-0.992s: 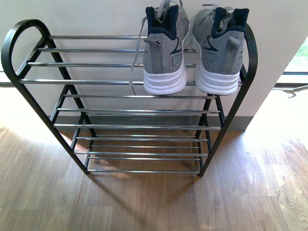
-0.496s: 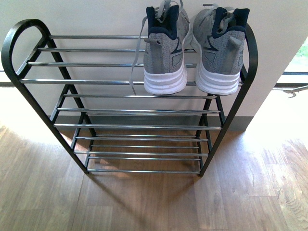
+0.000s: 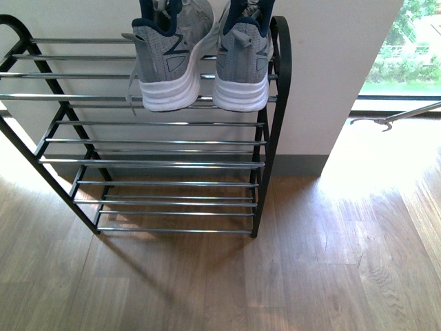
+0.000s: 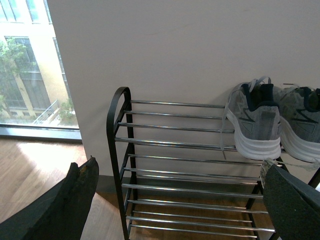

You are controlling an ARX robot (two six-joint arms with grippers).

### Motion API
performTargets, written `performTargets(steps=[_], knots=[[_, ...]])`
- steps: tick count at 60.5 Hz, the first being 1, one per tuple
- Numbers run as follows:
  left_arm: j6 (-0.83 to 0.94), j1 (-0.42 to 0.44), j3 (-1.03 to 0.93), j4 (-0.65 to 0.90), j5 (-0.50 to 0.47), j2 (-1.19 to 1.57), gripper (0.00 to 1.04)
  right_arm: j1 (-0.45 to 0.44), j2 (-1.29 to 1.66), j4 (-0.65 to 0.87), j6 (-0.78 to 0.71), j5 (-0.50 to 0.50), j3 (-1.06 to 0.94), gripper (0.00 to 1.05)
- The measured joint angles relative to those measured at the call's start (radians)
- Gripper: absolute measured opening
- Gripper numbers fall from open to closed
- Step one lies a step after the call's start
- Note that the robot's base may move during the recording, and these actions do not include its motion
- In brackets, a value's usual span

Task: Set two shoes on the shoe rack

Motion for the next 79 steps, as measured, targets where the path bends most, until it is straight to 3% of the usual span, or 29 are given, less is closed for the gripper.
performTargets(steps=[79], knots=[[0.0,0.0,0.0,0.0,0.001,0.0,0.95,0.0,-0.001,0.0,0.0,0.001,0.0,0.96]])
